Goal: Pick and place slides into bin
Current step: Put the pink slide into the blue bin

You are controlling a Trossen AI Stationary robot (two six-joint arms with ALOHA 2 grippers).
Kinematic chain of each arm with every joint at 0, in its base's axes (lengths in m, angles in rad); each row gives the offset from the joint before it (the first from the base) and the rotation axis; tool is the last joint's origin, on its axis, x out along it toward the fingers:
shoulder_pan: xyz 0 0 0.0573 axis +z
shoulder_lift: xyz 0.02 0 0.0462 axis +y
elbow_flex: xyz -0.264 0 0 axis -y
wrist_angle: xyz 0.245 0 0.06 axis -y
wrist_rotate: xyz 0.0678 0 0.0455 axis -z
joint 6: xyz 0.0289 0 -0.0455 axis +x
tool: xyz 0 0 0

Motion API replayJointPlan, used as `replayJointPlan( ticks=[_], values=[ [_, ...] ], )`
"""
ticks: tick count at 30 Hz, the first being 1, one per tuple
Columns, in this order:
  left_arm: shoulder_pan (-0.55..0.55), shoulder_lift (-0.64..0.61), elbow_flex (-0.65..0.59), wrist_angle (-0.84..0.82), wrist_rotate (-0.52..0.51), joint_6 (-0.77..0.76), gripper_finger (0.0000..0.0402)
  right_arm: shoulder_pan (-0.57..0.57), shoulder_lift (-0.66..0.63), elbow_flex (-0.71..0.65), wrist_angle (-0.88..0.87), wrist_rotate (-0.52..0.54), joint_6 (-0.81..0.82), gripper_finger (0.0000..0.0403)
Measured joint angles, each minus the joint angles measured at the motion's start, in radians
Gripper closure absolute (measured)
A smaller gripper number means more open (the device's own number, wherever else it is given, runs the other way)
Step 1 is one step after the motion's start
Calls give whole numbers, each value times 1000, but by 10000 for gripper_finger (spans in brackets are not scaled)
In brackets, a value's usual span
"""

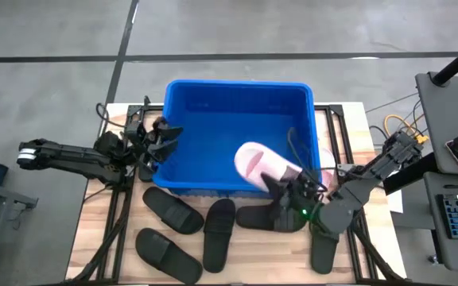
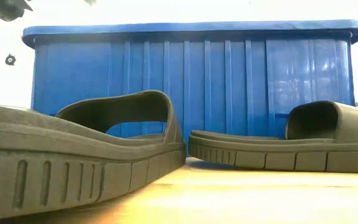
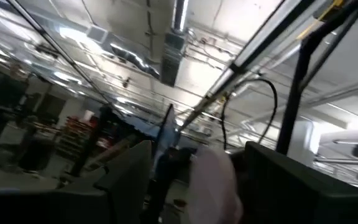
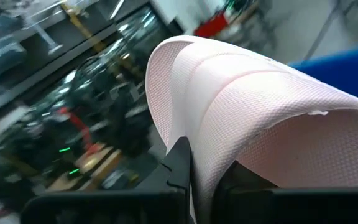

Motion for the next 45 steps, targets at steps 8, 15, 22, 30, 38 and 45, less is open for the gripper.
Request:
replayJointPlan(
  ticks=[8, 15, 22, 30, 38, 45],
  values=[
    [-7, 162, 126, -9, 84, 69, 157, -96, 1, 0, 100, 13, -179, 391],
    [-6, 304, 240, -10, 83, 125, 157, -132, 1, 0, 117, -29, -183, 391],
    [-6, 413, 326, -15, 81, 206, 157, -133, 1, 0, 120, -46, -190, 391],
    [-5, 499, 379, -16, 81, 205, 157, -133, 2, 0, 133, -74, -256, 391],
    [-4, 544, 426, -16, 51, 203, 157, -133, 2, 1, 150, -100, -318, 391],
    [1, 563, 469, -20, 29, 202, 159, -133, 2, 1, 150, -130, -321, 390]
  ],
)
